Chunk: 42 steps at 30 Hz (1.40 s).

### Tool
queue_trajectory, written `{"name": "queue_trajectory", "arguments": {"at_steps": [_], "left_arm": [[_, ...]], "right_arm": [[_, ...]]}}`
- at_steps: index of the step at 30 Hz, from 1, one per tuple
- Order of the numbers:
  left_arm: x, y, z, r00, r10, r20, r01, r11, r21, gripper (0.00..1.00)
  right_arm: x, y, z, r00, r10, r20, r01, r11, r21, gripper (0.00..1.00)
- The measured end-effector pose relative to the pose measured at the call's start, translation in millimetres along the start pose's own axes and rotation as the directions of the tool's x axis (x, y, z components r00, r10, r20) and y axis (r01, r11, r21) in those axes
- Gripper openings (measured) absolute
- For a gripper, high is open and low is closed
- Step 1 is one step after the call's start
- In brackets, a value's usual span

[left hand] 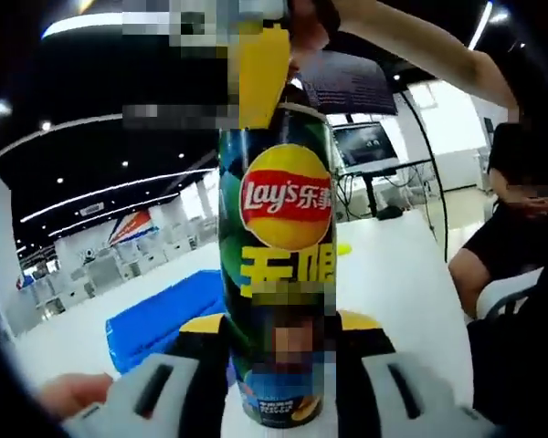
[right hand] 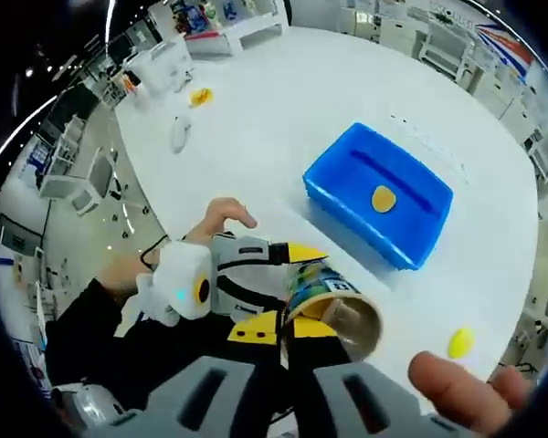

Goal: Open the lid of the chip container on the table, take out the chips, place them into the box in front of the container, and close the lid

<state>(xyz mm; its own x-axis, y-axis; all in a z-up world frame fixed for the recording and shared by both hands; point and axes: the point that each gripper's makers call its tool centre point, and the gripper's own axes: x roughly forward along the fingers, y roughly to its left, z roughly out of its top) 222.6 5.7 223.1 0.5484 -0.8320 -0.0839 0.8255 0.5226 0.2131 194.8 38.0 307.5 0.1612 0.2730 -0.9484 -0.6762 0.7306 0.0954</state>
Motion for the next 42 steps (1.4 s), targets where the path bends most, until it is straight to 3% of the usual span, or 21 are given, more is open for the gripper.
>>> {"name": "queue_trajectory", "arguments": {"at_steps": [5, 14, 20, 23, 32, 36, 38, 39, 42], "left_arm": [[0, -4.7, -1.0, 0.997, -0.06, 0.054, 0.063, 0.996, -0.065, 0.44], [3, -5.7, -1.6, 0.987, -0.061, 0.149, 0.09, 0.977, -0.195, 0.45], [5, -3.9, -0.8, 0.984, -0.04, 0.174, 0.077, 0.975, -0.21, 0.45], [9, -1.3, 0.0, 0.987, -0.039, 0.155, 0.071, 0.976, -0.208, 0.45], [9, -2.8, -0.2, 0.987, -0.037, 0.154, 0.068, 0.976, -0.206, 0.45], [9, -3.5, -0.1, 0.988, -0.035, 0.152, 0.066, 0.977, -0.201, 0.45], [9, -3.5, 0.0, 0.988, -0.035, 0.152, 0.066, 0.977, -0.202, 0.45], [9, -3.4, 0.0, 0.988, -0.035, 0.153, 0.066, 0.977, -0.201, 0.45], [10, -3.4, 0.0, 0.987, -0.034, 0.154, 0.066, 0.977, -0.202, 0.45]], "right_arm": [[9, 9, 6.6, 0.998, -0.018, -0.057, 0.017, 1.0, -0.018, 0.02], [14, -2, 15.5, 0.995, -0.047, -0.084, 0.049, 0.999, 0.011, 0.02], [13, -8, 17.4, 0.995, -0.061, -0.082, 0.062, 0.998, 0.012, 0.03], [12, -12, 17.1, 0.996, -0.051, -0.077, 0.053, 0.998, 0.022, 0.03], [10, -8, 18.4, 0.996, -0.085, -0.013, 0.082, 0.986, -0.142, 0.05], [-3, 1, 19.8, 0.998, -0.052, 0.03, 0.057, 0.978, -0.203, 0.12], [-20, 7, 26.0, 0.995, -0.035, 0.098, 0.058, 0.97, -0.238, 0.14], [-32, 13, 32.7, 0.987, 0.001, 0.161, 0.044, 0.96, -0.275, 0.14], [-67, 16, 36.2, 0.963, 0.021, 0.268, 0.063, 0.951, -0.301, 0.15]]}}
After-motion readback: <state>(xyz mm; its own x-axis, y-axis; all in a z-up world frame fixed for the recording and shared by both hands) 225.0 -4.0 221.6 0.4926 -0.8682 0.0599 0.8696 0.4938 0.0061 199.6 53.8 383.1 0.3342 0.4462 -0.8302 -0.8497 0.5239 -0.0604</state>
